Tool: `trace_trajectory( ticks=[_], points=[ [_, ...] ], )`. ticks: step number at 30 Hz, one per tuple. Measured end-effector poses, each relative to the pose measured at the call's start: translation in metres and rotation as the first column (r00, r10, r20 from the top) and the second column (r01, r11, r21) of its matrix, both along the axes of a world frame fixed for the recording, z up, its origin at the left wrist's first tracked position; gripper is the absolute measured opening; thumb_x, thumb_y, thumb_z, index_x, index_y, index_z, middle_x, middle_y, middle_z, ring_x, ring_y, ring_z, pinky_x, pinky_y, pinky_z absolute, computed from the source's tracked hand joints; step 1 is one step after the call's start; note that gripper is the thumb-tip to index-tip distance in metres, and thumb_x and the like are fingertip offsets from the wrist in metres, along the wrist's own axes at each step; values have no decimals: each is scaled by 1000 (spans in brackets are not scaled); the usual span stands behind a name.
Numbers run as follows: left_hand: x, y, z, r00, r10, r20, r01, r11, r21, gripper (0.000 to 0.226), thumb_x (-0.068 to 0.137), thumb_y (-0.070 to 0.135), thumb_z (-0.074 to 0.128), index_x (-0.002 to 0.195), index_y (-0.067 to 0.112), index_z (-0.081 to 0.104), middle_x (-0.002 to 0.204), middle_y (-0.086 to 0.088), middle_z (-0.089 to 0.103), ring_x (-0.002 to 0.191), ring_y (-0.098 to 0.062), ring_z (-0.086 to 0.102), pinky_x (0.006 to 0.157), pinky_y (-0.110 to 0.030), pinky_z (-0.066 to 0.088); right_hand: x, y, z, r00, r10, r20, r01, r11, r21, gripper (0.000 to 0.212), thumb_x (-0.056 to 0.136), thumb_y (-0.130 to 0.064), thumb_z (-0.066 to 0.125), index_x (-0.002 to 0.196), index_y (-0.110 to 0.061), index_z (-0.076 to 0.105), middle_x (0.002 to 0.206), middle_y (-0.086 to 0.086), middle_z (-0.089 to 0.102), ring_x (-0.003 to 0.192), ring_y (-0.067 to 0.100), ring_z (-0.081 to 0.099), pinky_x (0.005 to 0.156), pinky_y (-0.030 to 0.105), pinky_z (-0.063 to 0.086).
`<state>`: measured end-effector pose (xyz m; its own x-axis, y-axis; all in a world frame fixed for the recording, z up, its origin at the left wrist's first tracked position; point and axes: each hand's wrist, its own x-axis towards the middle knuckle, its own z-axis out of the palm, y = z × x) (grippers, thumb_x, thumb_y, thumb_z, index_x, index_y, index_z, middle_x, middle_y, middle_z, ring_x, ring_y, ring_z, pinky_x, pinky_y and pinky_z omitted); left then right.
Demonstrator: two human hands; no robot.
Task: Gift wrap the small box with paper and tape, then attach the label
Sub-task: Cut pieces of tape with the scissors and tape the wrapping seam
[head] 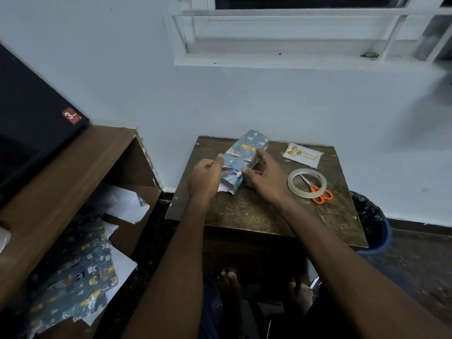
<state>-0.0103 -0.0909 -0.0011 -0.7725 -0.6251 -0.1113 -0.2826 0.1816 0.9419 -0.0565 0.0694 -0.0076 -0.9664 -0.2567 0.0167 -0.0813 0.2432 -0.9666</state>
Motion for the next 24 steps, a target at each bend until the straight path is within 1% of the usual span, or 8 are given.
trace_trajectory(
  ticks=[4, 8, 10, 12, 16, 20, 22, 24],
  points=[
    [0, 9, 5, 995, -30, -93, 45, 986, 161, 36, 97, 48, 56, 78, 25, 76, 85, 2, 79, 93, -25, 75, 92, -49, 60, -3, 1, -4, 995, -17, 94, 34, 983, -178, 51, 79, -48, 75, 130, -50, 67, 141, -5, 66, 121, 16, 68, 101, 48, 58],
    [0, 16, 7, 981, -85, -172, 115, 978, 172, 24, 91, 40, 55, 93, 28, 76, 89, -3, 78, 86, -24, 75, 79, -49, 62, 3, 9, 23, 988, -54, 147, 102, 932, -348, 33, 103, -22, 64, 136, -19, 70, 127, -5, 72, 114, 8, 71, 104, 40, 56],
    [-1, 20, 7, 971, -121, -207, 157, 973, 167, 21, 101, 31, 55, 110, 23, 73, 90, -5, 74, 83, -22, 71, 64, -37, 59, 4, 17, 32, 986, -54, 159, 113, 913, -393, 31, 106, -22, 60, 134, -16, 70, 126, -2, 74, 117, 13, 70, 105, 44, 56],
    [-2, 26, 5, 957, -154, -245, 191, 972, 137, 21, 107, 28, 53, 119, 23, 70, 95, -4, 73, 83, -18, 69, 62, -31, 55, 9, 23, 40, 983, -56, 175, 122, 909, -398, 29, 107, -28, 57, 130, -18, 73, 124, -2, 76, 117, 18, 70, 103, 51, 56],
    [0, 40, 8, 943, -139, -301, 182, 976, 120, 20, 108, 31, 56, 124, 29, 68, 91, 4, 75, 82, -15, 72, 71, -40, 59, 18, 32, 46, 979, -10, 205, 97, 903, -419, 32, 108, -32, 53, 130, -20, 72, 118, 0, 77, 113, 26, 71, 94, 52, 61],
    [1, 45, 10, 933, -203, -298, 228, 972, 51, 33, 111, 33, 52, 143, 35, 60, 96, 5, 74, 94, -15, 74, 78, -37, 61, 22, 43, 44, 985, 66, 159, 9, 901, -434, 40, 98, -26, 71, 137, -21, 68, 124, -3, 75, 120, 22, 69, 99, 45, 59],
    [1, 46, 8, 924, -240, -298, 272, 960, 70, 28, 112, 33, 49, 137, 40, 61, 108, 1, 75, 101, -19, 75, 82, -42, 65, 19, 49, 37, 996, 57, 61, -35, 948, -316, 54, 89, -13, 80, 140, -21, 63, 126, -7, 74, 118, 12, 69, 99, 39, 58],
    [2, 50, 8, 935, -231, -268, 262, 961, 88, 16, 110, 40, 51, 115, 48, 64, 112, -4, 73, 100, -25, 76, 81, -54, 65, 15, 52, 29, 998, 47, -35, -52, 984, -171, 59, 85, 5, 76, 137, -20, 64, 128, -6, 72, 119, 10, 68, 102, 42, 58]
  ],
)
